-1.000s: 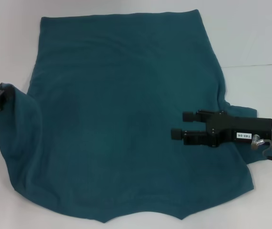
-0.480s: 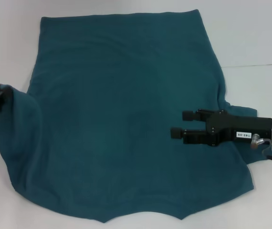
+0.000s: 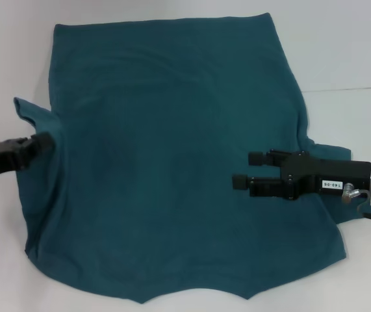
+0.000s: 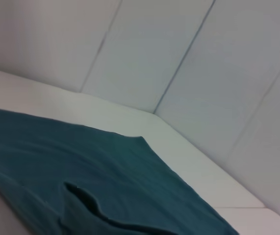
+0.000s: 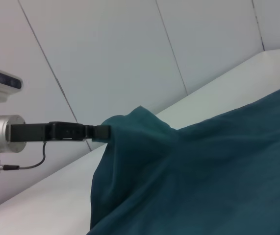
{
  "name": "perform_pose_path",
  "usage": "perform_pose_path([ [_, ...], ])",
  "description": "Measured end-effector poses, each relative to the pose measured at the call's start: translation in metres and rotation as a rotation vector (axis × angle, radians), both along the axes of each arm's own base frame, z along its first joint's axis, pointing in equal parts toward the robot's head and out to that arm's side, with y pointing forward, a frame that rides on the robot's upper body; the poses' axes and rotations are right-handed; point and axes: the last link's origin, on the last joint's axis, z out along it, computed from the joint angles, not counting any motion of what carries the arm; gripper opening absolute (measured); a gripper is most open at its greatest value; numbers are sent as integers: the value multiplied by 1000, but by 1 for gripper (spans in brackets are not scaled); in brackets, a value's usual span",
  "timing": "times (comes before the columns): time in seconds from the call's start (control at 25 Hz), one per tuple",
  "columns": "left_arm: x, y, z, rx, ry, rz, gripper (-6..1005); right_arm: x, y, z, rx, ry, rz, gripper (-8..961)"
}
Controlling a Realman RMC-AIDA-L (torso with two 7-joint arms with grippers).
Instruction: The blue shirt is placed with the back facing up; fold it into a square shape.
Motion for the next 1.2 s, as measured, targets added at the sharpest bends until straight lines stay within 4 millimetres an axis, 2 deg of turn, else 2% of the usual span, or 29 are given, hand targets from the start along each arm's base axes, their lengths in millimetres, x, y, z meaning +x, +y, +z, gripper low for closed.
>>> perform_pose_path([
  [0.36, 8, 1, -32, -73, -53, -5, 81, 0, 0, 0, 0, 0, 1, 899],
  [0.92, 23, 5, -56, -147, -77, -27, 146, 3, -3, -1, -1, -1, -3, 900],
  [1.08, 31, 0, -76, -230, -21, -87, 165, 3, -3, -1, -1, 0, -6, 900],
  [1.2, 36, -3, -82, -261, 11, -132, 302, 3, -3, -1, -2, 1, -7, 900],
])
